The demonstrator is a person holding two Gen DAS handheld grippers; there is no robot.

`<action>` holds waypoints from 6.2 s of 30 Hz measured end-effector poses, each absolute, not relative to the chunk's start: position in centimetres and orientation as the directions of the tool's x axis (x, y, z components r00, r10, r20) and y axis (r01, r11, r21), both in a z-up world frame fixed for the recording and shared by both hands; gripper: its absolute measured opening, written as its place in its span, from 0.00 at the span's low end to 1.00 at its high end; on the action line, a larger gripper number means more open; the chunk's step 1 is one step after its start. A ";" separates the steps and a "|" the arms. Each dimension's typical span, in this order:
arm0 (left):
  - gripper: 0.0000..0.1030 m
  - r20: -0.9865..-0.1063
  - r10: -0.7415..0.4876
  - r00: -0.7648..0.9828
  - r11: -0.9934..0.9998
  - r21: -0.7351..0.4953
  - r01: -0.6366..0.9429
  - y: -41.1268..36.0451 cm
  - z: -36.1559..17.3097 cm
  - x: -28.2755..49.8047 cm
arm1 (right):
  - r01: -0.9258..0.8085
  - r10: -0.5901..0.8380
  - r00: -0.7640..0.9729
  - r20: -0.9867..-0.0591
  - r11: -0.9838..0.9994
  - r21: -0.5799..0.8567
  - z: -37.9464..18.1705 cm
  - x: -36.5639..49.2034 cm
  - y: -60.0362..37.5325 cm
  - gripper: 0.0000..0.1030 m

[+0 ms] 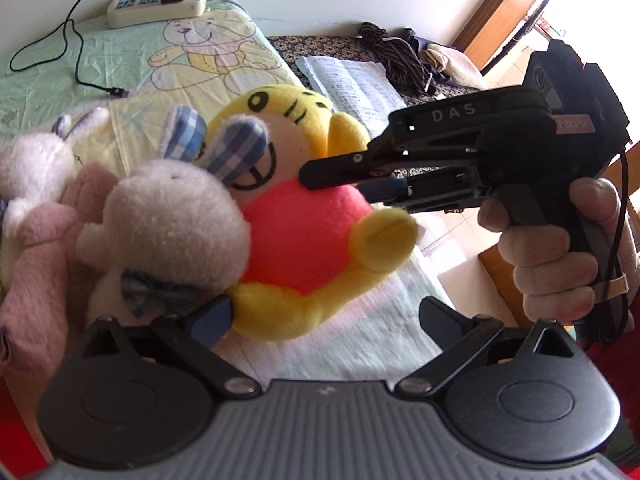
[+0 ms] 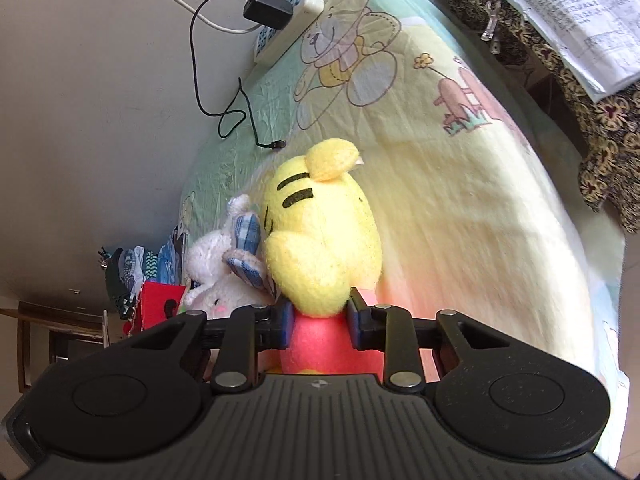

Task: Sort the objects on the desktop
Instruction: 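Close the left gripper on the tiger plush while the right gripper pinches its arm, then lift the tiger plush with both grippers and carry it to the red box, then lower the tiger plush into the red box with both grippers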

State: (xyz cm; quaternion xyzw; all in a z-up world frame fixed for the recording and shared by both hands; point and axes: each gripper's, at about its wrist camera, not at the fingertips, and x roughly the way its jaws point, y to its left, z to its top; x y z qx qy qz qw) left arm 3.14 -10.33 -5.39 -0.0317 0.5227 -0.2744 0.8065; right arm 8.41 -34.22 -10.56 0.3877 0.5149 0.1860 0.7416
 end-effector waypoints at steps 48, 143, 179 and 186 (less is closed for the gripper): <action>0.85 -0.683 -0.679 0.271 0.716 -0.533 0.450 -9.1 -2.5 -4.3 | -0.012 0.689 0.459 -0.561 0.636 0.772 -2.9 -5.5 -32.1 0.24; 0.95 -0.809 -0.424 0.408 0.900 -0.324 0.292 21.5 -2.9 0.3 | -0.214 0.342 0.585 -0.735 0.940 0.267 -0.9 2.9 5.4 0.32; 0.98 -0.834 -0.311 0.456 0.947 -0.232 0.222 20.5 -1.4 -2.2 | -0.146 0.391 0.655 -0.647 0.905 0.399 -1.0 -1.7 2.7 0.34; 0.98 -0.826 -0.283 0.487 0.958 -0.221 0.183 20.6 -0.3 -3.1 | -0.170 0.439 0.645 -0.625 0.880 0.444 -1.4 -2.3 1.2 0.34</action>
